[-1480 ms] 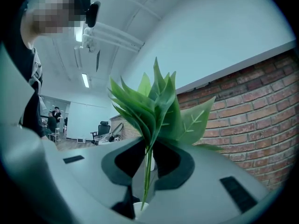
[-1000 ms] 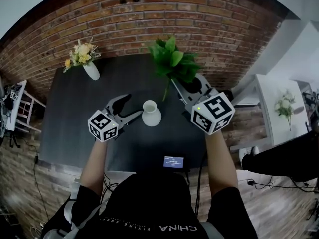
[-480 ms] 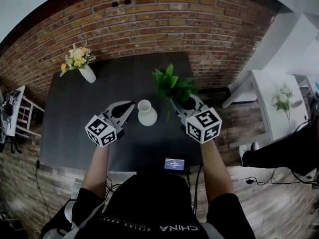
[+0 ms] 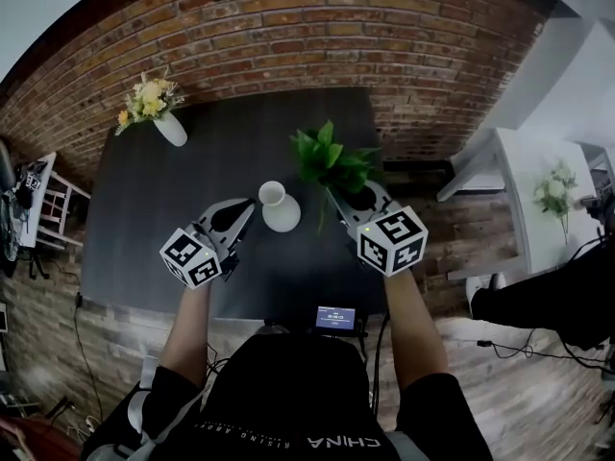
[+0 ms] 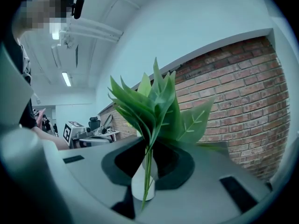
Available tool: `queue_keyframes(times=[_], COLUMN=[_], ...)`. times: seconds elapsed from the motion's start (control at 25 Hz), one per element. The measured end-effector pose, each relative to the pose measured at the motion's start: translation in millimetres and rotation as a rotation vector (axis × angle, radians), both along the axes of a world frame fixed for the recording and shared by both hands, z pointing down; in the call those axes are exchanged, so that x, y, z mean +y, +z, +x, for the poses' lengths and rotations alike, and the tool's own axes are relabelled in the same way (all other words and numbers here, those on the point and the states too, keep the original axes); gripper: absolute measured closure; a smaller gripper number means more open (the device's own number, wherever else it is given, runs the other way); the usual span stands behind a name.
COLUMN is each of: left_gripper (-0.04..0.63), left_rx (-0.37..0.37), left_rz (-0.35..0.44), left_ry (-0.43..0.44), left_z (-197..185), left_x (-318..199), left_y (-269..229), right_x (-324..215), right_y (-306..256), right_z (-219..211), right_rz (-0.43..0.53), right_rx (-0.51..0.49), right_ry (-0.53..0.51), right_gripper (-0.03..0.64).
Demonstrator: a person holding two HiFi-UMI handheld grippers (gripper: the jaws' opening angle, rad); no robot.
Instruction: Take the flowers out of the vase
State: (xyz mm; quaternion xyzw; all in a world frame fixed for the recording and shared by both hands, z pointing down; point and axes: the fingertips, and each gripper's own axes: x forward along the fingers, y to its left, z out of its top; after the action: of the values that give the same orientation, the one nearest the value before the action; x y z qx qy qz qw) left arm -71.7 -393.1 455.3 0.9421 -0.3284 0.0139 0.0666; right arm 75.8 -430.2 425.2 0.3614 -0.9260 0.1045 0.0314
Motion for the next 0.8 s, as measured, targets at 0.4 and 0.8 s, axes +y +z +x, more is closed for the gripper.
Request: queue_keyframes(times=[0.4,0.8], left_gripper=[0.594,0.594], left_rx=[-0.020,-0.053], left_rz=[-0.049,-0.019], left_ry=[-0.043,0.003], left_z=[-8.0,-29.5], left_x=[50.5,158.5], left_y=[17.9,24.3], right_x=[35.6,146.7], right_y=[21.0,12.8], right_z=[-2.6,-36.1], right_rz=[-0.046,-0.021], right_rx=[-0.028,-0.005], right_ry=[-0.023,0.041], right_gripper=[0.560,0.560])
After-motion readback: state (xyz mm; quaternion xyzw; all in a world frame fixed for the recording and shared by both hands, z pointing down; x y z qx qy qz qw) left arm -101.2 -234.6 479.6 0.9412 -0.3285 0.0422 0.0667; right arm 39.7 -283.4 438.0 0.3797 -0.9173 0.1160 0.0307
